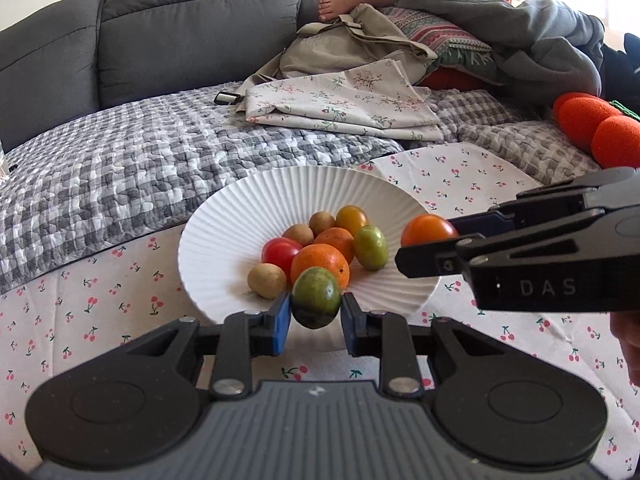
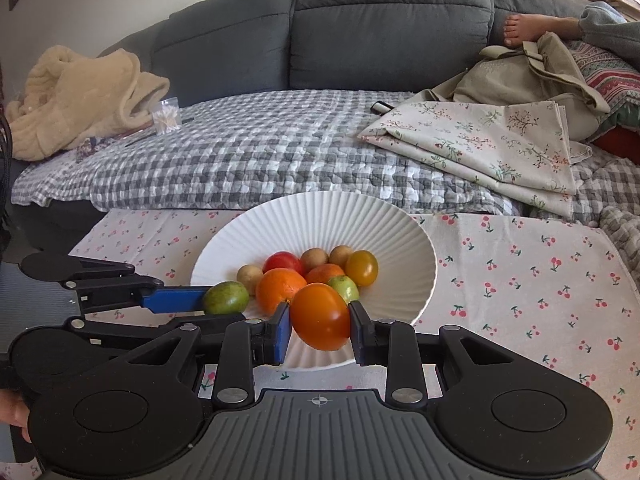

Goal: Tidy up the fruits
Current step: 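Carry both fruits over the bowl and open both tools to drop them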

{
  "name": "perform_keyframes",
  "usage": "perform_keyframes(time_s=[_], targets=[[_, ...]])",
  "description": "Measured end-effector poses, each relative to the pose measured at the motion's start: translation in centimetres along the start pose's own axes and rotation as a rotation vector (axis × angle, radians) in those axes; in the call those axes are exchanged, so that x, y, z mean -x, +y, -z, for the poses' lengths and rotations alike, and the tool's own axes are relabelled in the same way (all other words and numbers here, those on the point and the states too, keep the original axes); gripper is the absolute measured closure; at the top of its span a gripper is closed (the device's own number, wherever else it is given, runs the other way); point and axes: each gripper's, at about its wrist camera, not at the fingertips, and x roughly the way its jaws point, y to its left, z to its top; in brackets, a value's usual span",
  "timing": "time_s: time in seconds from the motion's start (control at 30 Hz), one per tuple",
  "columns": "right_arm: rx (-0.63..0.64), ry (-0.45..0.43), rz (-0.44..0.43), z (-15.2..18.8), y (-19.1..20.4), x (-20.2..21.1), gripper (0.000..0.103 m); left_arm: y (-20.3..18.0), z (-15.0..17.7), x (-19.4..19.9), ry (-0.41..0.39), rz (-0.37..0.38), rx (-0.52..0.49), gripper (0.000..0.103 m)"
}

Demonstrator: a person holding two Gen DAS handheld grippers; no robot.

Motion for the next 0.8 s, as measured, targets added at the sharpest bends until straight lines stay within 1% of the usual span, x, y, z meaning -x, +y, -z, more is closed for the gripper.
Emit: perform_keyframes(time_s=[0.2, 0.3, 0.47, 0.57, 0.67, 0.8], targets=[[-0.017, 0.002, -0.014, 0.3, 0.4, -1.0, 0.074, 0.3, 0.4, -0.8, 0.014, -0.004, -0.002, 0.078], [-0.038, -0.002, -0.015, 0.3, 0.3, -1.2, 0.072, 0.4, 0.3, -0.8, 0.003, -0.011, 0.006, 0.078], [-0.087, -0.024, -0.028, 0.0, -0.4, -0.5, 0.072, 0.7, 0.3, -0.6, 0.0, -0.007, 0.011, 0.076], [-0.096, -0.033, -0.022, -0.2, -0.7, 0.0, 0.072, 0.7, 0.4, -0.4, 0.005, -0.012, 0.014, 0.076], [-0.094, -0.024, -0.013, -0.1, -0.8, 0.3, 0.072, 0.4, 0.4, 0.0, 0.001, -0.01, 0.011, 0.076], [-0.092, -0.022, -0.012, 0.0, -0.8, 0.8, 0.072, 0.1, 0.0, 1.1, -0.023, -0.016, 0.013, 0.07]])
